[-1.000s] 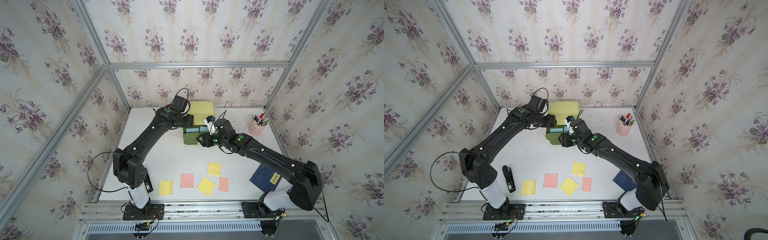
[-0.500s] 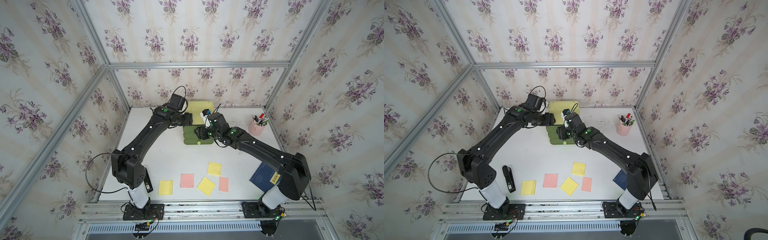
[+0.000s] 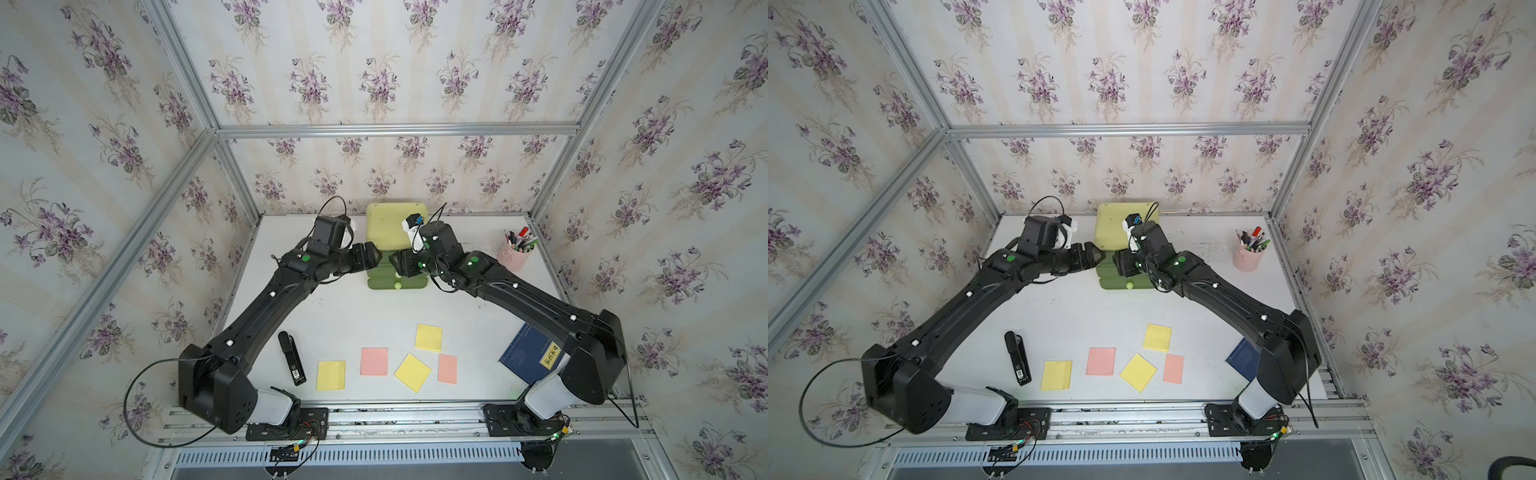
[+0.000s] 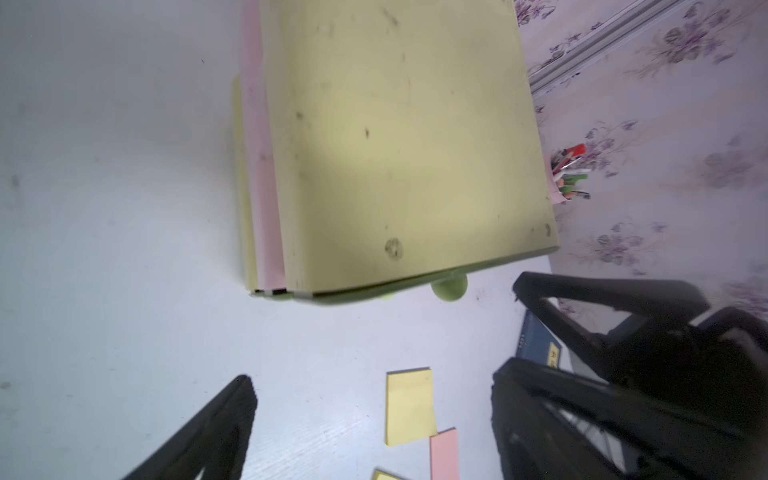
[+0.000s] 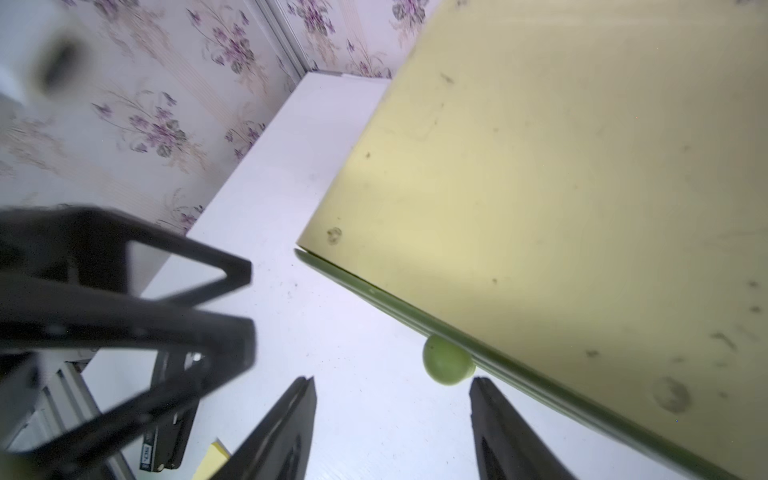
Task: Please put the sticky notes in the drawer by color
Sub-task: Close the drawer in the storage box.
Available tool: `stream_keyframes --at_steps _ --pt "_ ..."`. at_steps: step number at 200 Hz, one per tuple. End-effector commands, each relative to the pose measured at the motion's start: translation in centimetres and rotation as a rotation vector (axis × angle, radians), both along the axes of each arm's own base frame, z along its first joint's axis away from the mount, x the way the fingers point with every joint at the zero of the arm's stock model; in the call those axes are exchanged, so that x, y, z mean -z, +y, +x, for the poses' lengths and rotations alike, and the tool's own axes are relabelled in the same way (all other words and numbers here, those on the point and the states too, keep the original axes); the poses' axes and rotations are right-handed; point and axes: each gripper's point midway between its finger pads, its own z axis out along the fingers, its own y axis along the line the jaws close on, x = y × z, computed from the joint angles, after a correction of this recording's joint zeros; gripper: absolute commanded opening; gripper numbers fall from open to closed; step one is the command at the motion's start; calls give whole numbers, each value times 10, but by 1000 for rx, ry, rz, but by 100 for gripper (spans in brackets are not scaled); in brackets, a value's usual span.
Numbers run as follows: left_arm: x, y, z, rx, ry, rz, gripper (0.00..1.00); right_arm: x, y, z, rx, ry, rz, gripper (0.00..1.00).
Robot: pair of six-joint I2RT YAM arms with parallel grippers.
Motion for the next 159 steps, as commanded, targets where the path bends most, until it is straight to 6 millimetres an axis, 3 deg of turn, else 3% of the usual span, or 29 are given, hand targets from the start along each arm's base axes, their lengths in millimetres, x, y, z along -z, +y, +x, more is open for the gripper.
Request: stream_keyframes --at_steps 1,27,47,51,69,107,118,122,159 --pt "-42 -28 1 14 -94 -373 90 -17 -11 -17 -11 20 49 67" --pt "-16 -27 -10 -64 -69 -512 91 -39 -36 -14 -8 40 128 70" --pt "10 -28 -14 -127 -56 -493 91 -47 -61 6 42 51 167 74" --pt "15 -29 -15 -133 -45 -487 91 -48 -75 17 78 52 173 74" --pt "29 -40 -17 -140 -28 -500 91 -50 -92 42 129 58 177 77" --pt "60 -44 -11 -262 -38 -605 90 -29 -95 89 163 140 149 75" --pt "58 -44 -10 -276 -61 -611 90 -27 -93 97 164 140 144 74" --pt "69 -45 -8 -289 -45 -592 90 -26 -92 101 168 138 139 74" --pt "74 -44 4 -341 -81 -579 85 -12 -89 133 179 171 125 68"
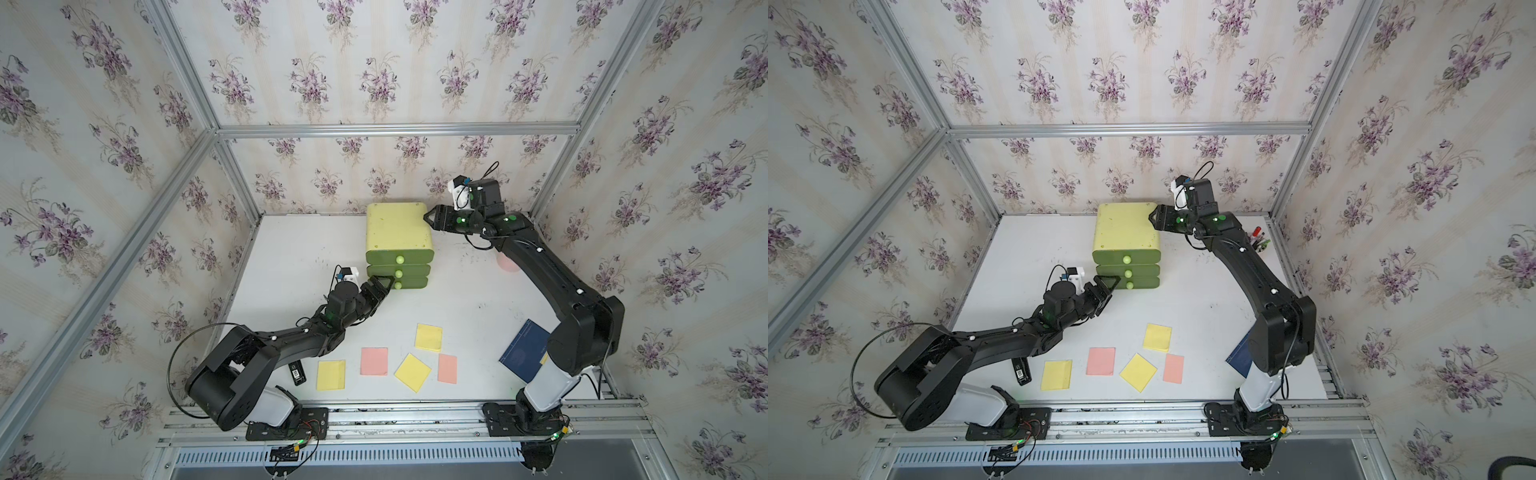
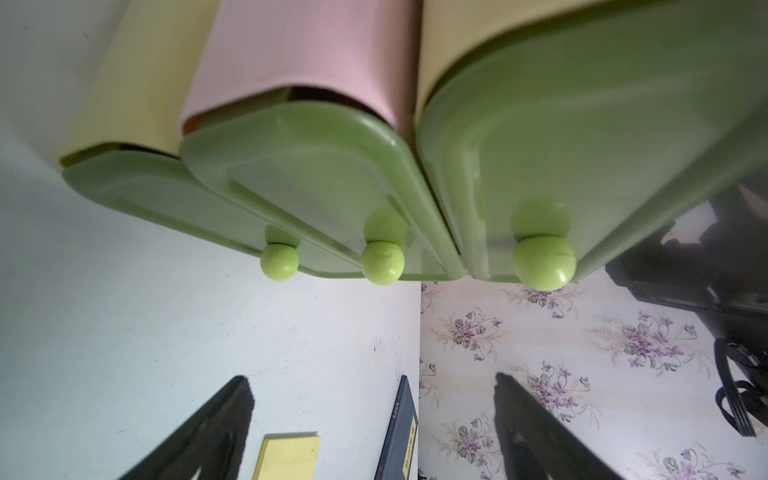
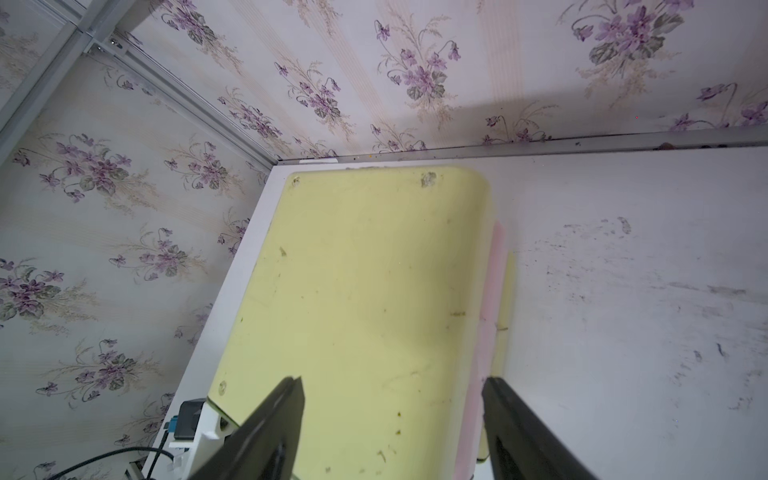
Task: Please put the sticky notes in the drawer by color
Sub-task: Close the drawer in the storage box, then open the drawer in the storage box.
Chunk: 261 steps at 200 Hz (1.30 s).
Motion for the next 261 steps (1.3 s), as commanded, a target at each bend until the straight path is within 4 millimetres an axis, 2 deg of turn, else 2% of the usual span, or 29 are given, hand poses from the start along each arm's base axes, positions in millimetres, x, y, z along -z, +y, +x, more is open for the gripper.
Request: stream_keyframes --at_steps 1,42,98,159,175,232,261 --pt "-18 4 16 -82 -83 -44 85 10 2 13 -9 32 -5 68" --pt "0 2 17 -135 -75 -66 82 21 7 31 -4 43 -17 65" --pt "17 -10 24 -150 -87 -118 75 37 12 37 -17 67 -14 59" --pt "23 -19 26 -196 -122 -154 71 61 13 34 -32 109 -33 56" --pt "24 -19 28 -210 -137 -169 66 65 15 31 -42 122 -21 55" --pt "20 -31 35 -206 -188 -165 63 65 12 26 -48 112 -37 55" --pt "18 -27 37 -235 -206 -150 61 67 12 23 -57 117 -41 56"
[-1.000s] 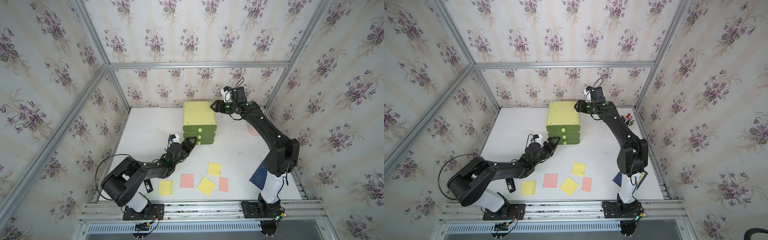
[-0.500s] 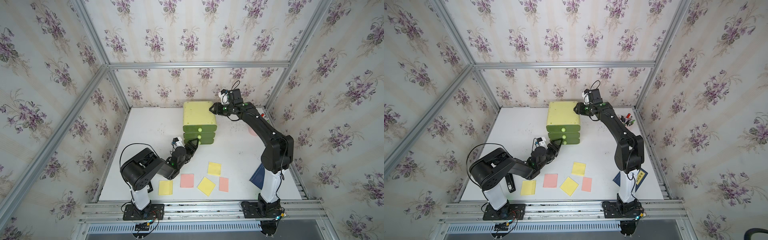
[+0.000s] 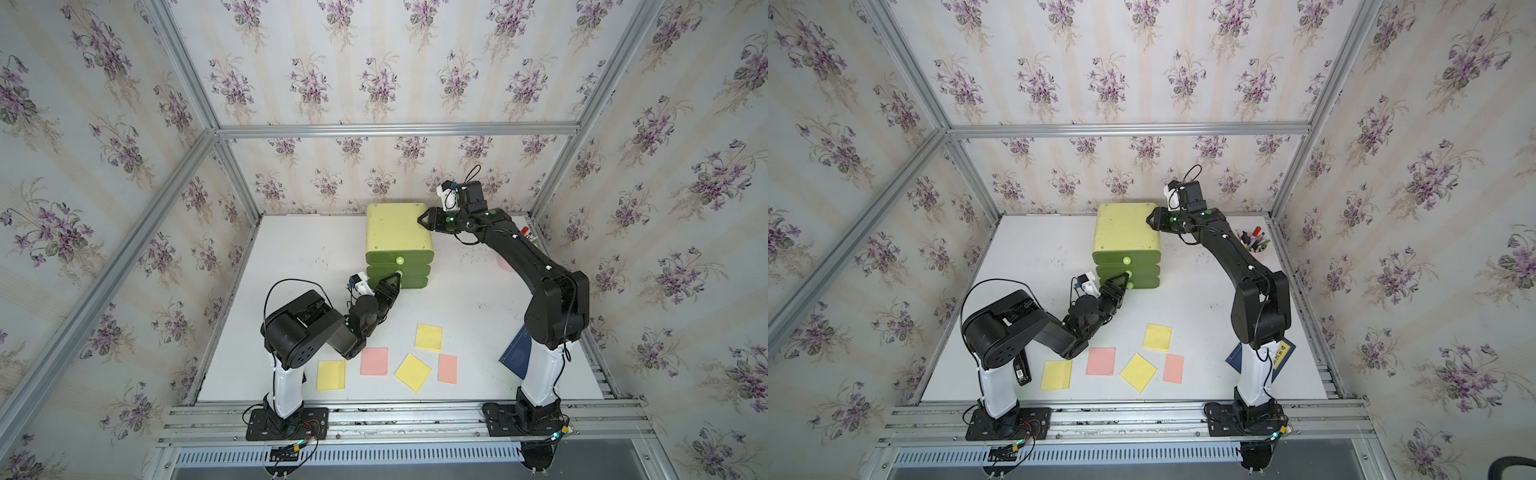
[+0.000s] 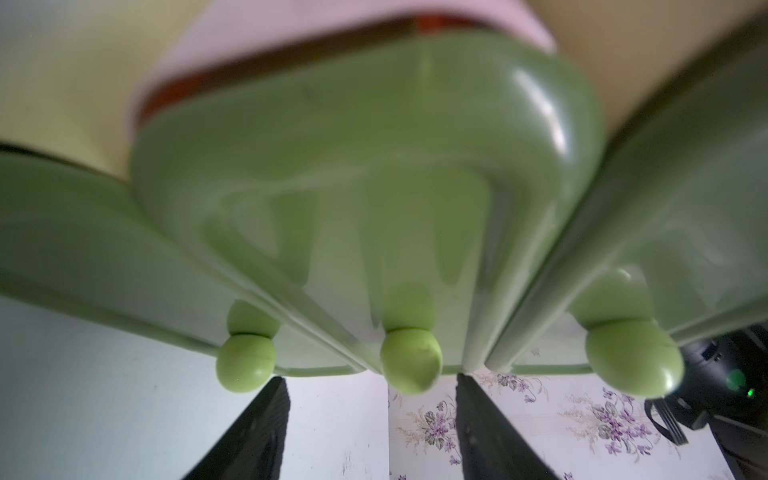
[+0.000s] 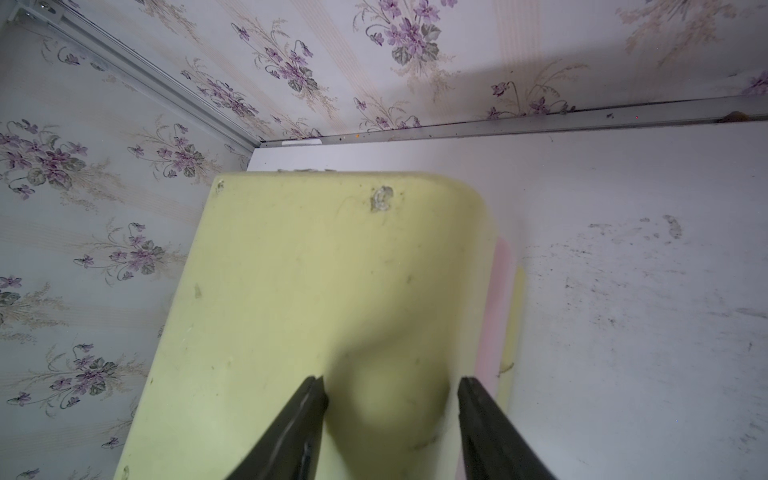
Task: Please put the sticky notes in the drawer by color
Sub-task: Open the drawer in the storage box.
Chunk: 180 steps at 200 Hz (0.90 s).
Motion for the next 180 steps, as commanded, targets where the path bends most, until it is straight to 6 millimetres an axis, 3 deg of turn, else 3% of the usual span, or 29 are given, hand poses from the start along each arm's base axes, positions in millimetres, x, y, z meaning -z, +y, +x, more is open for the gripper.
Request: stream_keyframes --at_steps 1,30,71,151,180 --pt "-11 4 5 -34 -51 2 61 11 -3 -9 -16 37 -40 56" --pt "-11 -8 7 4 -43 -28 56 9 -3 -10 -18 33 -39 56" --pt "-17 1 15 -52 -68 -13 47 6 -3 -12 -22 29 -37 56" --pt "-13 -10 18 -14 -70 -9 37 4 -3 -16 -29 23 -32 56" --pt "-13 -11 18 -6 -68 -12 29 9 -3 -17 -33 32 -32 57"
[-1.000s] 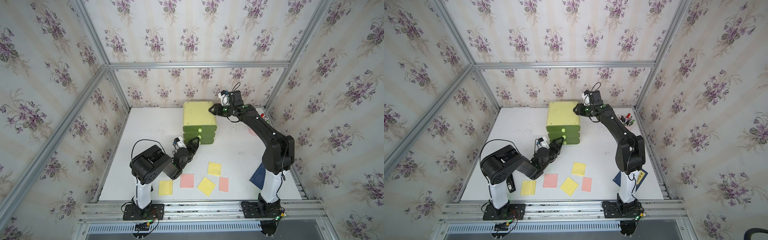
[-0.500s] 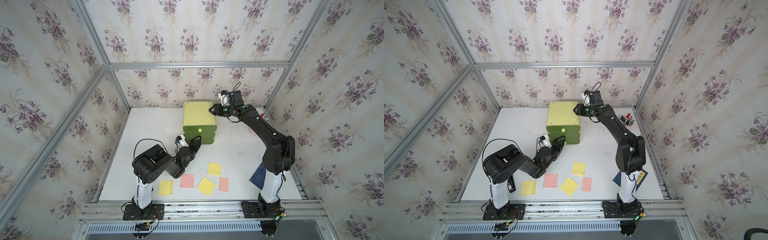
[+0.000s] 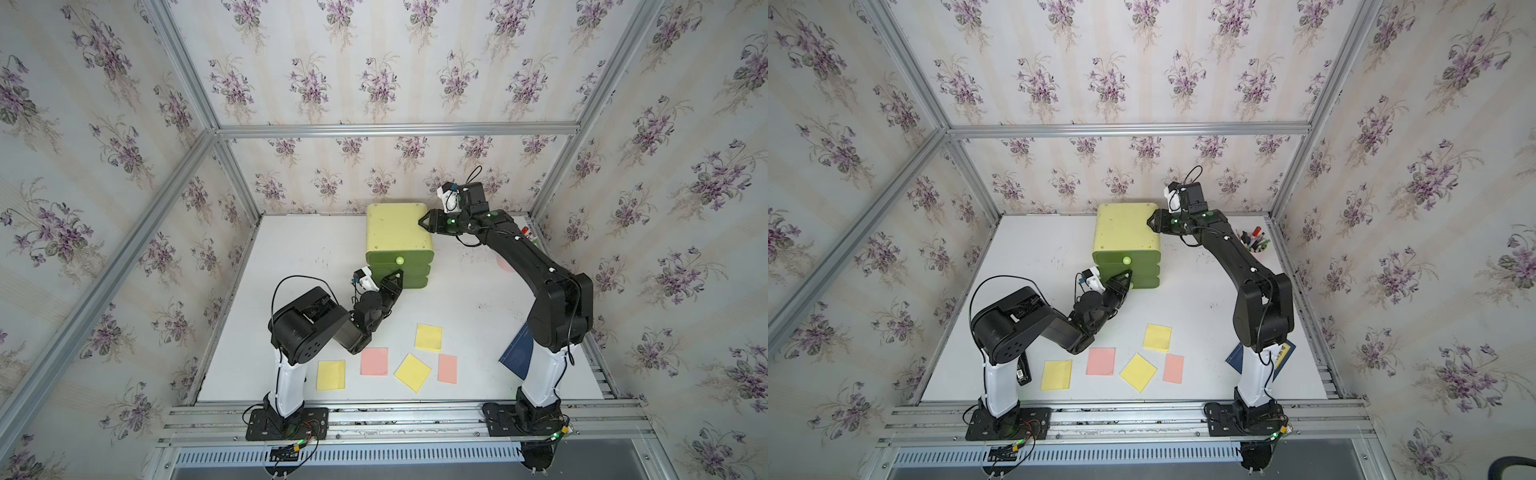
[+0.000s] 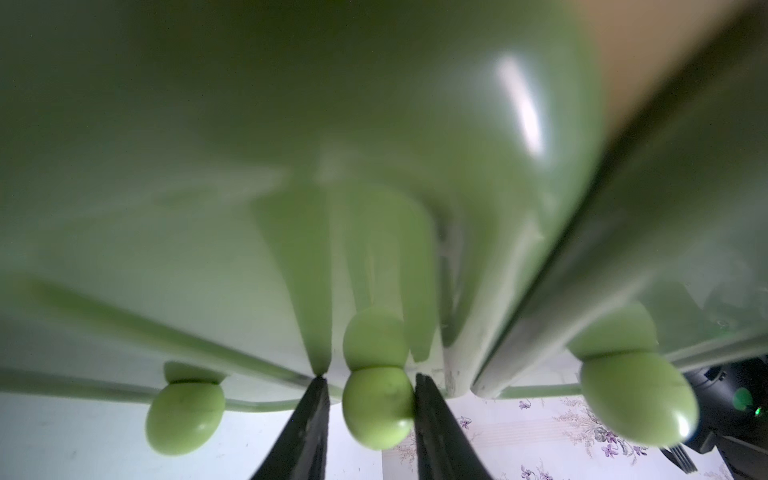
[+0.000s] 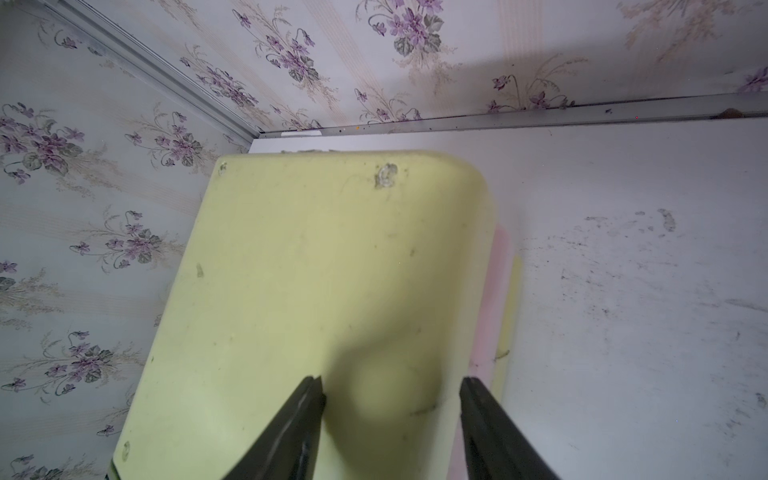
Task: Please put the sticky notes in the drawer by color
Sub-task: Open the drawer in the storage box.
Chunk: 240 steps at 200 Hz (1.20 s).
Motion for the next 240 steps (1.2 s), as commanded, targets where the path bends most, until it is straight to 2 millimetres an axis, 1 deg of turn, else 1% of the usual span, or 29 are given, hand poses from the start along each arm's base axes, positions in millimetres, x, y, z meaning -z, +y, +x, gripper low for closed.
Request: stream_keyframes --at_steps 1,44,57,75,93,122,150,162,175,198,215,240 --pt "-4 0 1 3 -18 -1 29 10 0 -8 -16 36 -20 57" --pt "-4 6 -4 -3 -17 13 23 11 -1 -7 -16 32 -29 57" --pt "-4 4 -6 9 -16 12 20 11 0 -7 -16 34 -24 57" --pt "-3 1 -8 30 -14 11 19 10 1 -5 -15 36 -18 57" --pt "-4 1 -13 39 -10 7 18 10 1 -5 -14 38 -14 57" --pt "-8 0 -27 53 -8 3 18 9 1 -5 -13 38 -14 57" --pt "-4 3 -37 78 11 2 18 5 1 -6 -14 37 -9 57" --pt "-2 2 -44 88 17 8 17 3 0 -6 -12 30 -17 57" --pt "-5 0 -51 105 9 18 17 2 -1 -5 -10 27 -23 57" --pt "-3 6 -64 116 41 -11 18 5 -2 -6 -9 34 -29 58" --pt "-3 3 -72 155 44 -1 18 7 -1 -7 -14 42 -25 59" --pt "-3 11 -89 142 41 41 19 8 -2 -6 -10 45 -29 60"
